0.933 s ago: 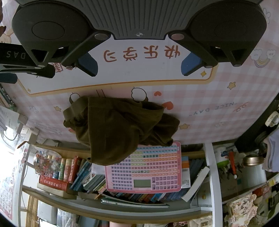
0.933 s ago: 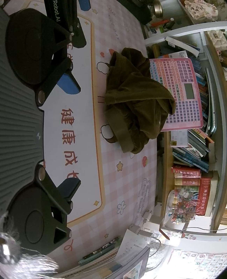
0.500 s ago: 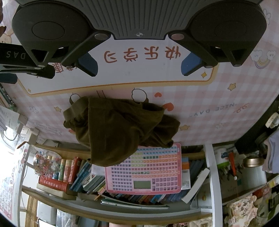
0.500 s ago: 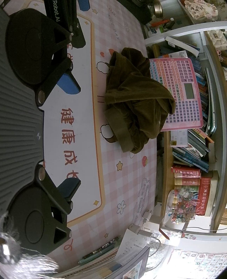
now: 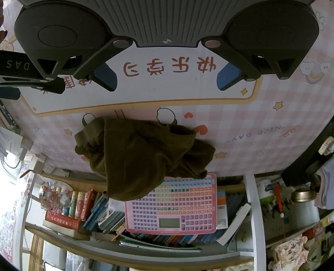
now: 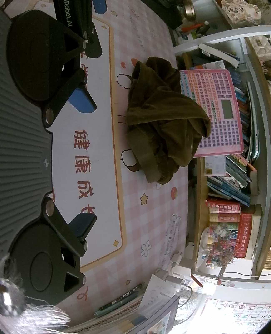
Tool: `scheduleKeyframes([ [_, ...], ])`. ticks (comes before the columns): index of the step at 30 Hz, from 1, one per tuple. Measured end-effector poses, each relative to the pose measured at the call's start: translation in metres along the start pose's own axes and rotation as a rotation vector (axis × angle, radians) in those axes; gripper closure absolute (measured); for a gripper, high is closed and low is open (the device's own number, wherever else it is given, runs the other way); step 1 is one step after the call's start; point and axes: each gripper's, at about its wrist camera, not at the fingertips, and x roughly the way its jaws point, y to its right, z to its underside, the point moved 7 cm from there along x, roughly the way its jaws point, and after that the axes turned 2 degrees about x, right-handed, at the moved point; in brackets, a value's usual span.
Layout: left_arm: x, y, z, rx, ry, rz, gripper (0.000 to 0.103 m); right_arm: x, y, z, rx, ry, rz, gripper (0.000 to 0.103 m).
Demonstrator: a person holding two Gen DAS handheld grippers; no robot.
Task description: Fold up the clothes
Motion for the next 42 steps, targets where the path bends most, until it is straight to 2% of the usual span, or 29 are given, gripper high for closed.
scheduleKeyframes([
  [42, 0.003, -0.0066, 0.0022, -0.013, -0.022, -0.005, 0.0, 0.0, -0.0074, -0.002, -0.006, -0.007, -0.005, 0.0],
])
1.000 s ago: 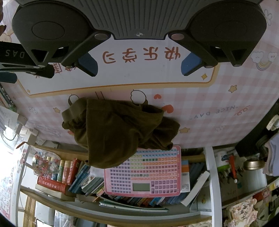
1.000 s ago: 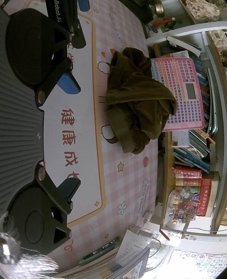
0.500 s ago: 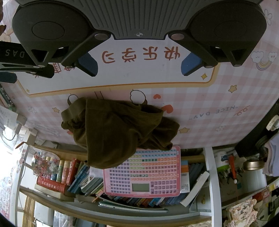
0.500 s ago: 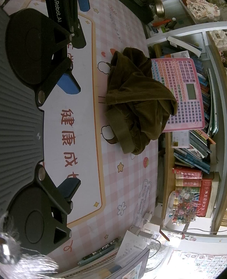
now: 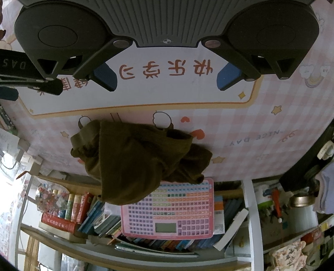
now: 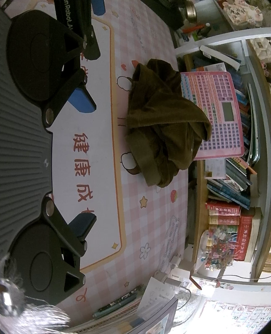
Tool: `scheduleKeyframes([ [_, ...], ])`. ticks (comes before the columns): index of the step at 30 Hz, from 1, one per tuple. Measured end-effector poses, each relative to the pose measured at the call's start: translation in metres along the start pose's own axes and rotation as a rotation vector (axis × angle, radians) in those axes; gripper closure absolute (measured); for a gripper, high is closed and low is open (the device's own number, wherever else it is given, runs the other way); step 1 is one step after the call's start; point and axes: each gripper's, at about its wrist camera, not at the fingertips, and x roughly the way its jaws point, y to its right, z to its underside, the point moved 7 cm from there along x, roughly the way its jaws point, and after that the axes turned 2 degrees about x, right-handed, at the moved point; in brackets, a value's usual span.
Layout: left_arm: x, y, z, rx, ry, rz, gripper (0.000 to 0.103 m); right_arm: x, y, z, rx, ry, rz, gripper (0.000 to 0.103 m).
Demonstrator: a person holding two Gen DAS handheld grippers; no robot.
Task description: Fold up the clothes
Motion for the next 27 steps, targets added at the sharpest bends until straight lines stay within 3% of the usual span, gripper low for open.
scheduleKeyframes([
  [27, -0.015, -0.024, 0.008, 0.027, 0.025, 0.051, 0.001, -0.024, -0.028, 0.015, 0.023, 0.005, 0.053, 0.0],
])
